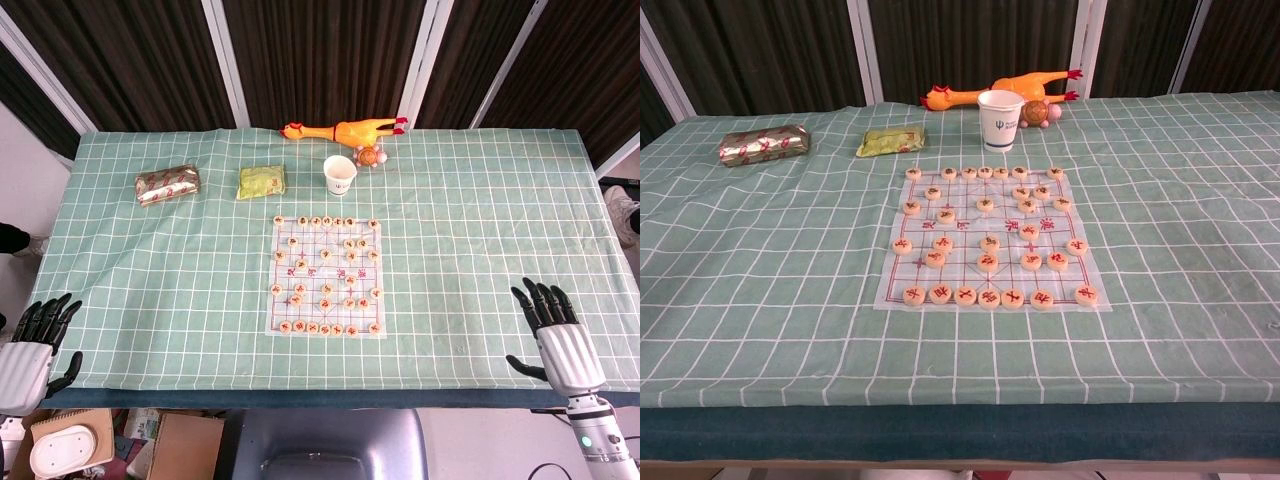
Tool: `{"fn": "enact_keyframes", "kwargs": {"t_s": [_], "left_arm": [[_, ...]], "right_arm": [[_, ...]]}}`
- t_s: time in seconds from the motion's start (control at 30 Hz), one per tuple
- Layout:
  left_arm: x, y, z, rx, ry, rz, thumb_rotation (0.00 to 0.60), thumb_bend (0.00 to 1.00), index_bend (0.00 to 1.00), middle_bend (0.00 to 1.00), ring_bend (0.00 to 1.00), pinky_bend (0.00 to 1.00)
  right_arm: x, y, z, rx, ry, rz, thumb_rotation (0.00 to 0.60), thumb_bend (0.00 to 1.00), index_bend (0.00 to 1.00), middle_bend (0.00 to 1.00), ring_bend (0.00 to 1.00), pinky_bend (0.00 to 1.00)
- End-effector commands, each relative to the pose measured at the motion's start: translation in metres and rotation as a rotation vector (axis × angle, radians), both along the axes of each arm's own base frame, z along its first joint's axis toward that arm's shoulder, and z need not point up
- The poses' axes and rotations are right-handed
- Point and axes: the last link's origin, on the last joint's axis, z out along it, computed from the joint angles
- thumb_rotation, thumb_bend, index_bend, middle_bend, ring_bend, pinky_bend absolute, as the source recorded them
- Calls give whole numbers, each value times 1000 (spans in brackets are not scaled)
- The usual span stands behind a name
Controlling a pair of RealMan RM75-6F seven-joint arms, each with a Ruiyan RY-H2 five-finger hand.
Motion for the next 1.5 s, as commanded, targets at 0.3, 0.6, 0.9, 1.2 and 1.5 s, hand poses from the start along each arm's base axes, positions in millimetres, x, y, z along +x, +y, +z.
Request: {"fn": "enact_keyframes", "kwargs": {"t_s": [0.3, 0.6, 0.9, 1.2, 1.5], "left_arm": [[2, 6, -1, -2, -10, 2, 600, 461, 0, 0, 0, 4], [1, 5, -2, -17, -17, 18, 600, 462, 0, 0, 0, 5], [0, 3, 2, -21, -35, 11, 600, 461, 0, 0, 0, 5], [-1, 0, 4, -23, -39, 10, 600, 462, 0, 0, 0, 5], [-1, -1, 4, -20, -42, 9, 600, 462, 0, 0, 0, 5]], "right_arm": [[18, -44, -15, 49, 16, 114, 600, 240, 81, 0, 0, 0], [78, -135, -48, 251, -66, 153, 600, 327, 367, 0, 0, 0], [110, -171, -107, 308, -17, 188, 600, 429, 561, 11, 0, 0], [124, -179, -148, 354, 21, 191, 600, 431, 557, 14, 0, 0], [138, -177, -176, 399, 20, 207, 600, 430, 554, 14, 0, 0]]}}
